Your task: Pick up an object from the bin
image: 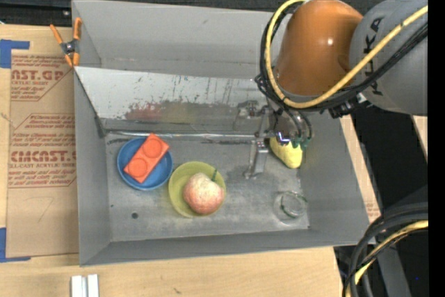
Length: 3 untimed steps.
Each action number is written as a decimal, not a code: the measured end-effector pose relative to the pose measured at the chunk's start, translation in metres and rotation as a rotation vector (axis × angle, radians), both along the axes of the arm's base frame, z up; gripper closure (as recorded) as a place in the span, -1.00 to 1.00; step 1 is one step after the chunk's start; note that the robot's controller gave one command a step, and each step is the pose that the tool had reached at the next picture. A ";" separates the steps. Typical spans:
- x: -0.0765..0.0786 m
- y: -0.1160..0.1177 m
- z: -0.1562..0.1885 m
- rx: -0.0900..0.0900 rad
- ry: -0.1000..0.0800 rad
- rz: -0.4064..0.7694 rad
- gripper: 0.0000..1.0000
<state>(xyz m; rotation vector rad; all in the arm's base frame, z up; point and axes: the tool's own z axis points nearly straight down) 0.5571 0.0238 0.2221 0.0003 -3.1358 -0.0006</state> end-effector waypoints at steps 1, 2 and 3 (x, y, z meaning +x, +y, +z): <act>0.002 0.000 0.005 0.000 -0.008 -0.001 -1.00; -0.026 0.044 -0.132 0.001 -0.006 0.069 -1.00; -0.026 0.042 -0.128 0.002 -0.003 0.093 -1.00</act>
Offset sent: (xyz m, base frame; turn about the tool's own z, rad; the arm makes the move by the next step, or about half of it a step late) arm -0.0311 0.0496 -0.1521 -0.0791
